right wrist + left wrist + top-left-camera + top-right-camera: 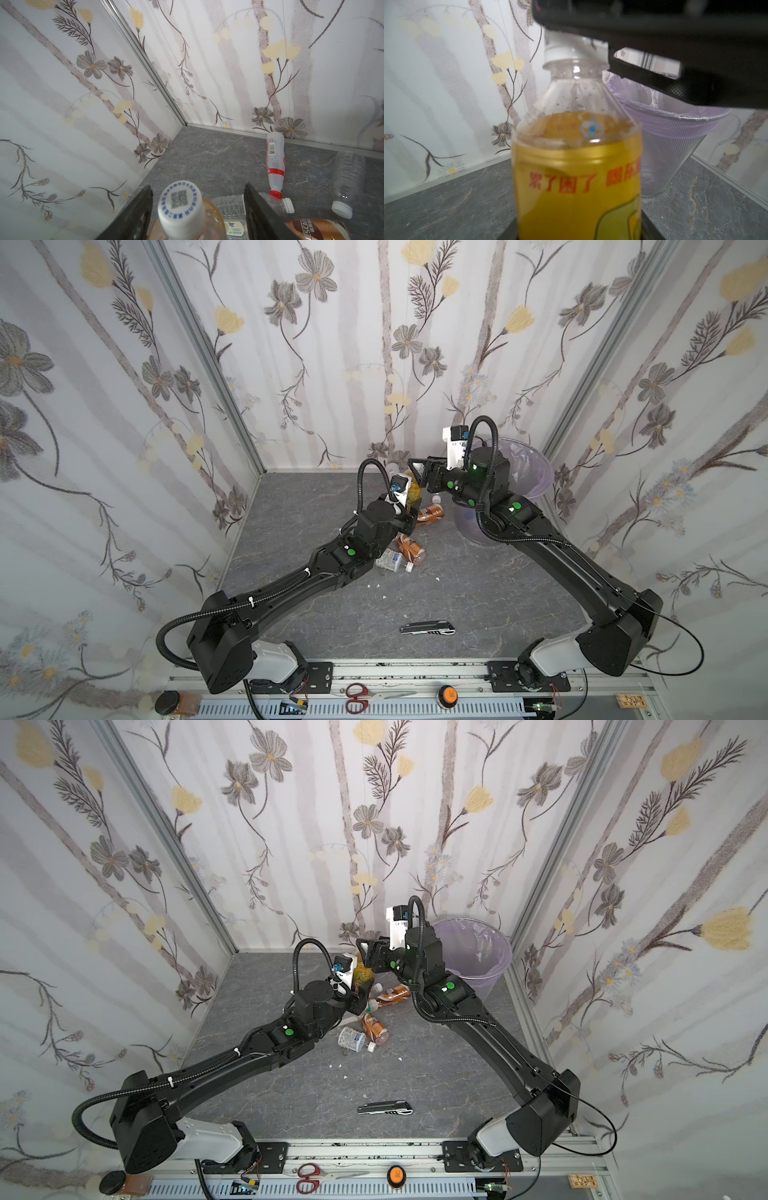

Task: Throw the plastic bottles in the bin
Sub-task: 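Raise the tea bottle toward the right gripper while right gripper grasps its white cap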

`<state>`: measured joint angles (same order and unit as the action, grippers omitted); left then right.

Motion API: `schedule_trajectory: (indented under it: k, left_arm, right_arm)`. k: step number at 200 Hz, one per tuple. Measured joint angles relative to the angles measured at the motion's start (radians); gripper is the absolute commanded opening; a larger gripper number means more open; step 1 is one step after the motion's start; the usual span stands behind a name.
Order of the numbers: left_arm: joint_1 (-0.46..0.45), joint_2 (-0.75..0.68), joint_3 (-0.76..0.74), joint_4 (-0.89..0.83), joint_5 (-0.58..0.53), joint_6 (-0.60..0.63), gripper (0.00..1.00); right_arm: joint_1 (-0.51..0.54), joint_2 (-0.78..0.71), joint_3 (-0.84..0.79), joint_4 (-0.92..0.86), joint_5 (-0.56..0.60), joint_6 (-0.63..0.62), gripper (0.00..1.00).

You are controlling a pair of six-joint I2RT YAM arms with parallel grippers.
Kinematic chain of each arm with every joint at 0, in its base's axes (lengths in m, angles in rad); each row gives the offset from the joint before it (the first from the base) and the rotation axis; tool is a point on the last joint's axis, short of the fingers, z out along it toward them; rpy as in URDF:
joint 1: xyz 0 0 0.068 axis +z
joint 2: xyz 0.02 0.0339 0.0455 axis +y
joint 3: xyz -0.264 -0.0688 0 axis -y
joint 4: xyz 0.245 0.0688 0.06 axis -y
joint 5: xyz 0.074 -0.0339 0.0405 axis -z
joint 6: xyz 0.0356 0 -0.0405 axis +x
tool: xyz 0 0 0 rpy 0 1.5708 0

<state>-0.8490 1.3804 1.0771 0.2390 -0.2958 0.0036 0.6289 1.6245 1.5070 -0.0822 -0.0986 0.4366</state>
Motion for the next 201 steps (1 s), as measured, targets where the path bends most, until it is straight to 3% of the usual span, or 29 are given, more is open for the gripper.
schedule_trajectory:
  k: [29,136,201]
  left_arm:
    - [-0.003,0.000,-0.002,0.003,-0.003,0.000,0.57]
    - [-0.007,-0.004,-0.008,0.003,-0.013,0.000,0.57]
    - [-0.008,-0.004,-0.008,-0.006,-0.014,0.000,0.58]
  right_arm:
    - [0.000,0.007,0.000,0.000,-0.004,0.003,0.59]
    - [0.000,0.036,0.000,0.003,-0.053,0.026,0.54]
    - [0.000,0.036,-0.016,0.019,-0.074,0.026,0.36]
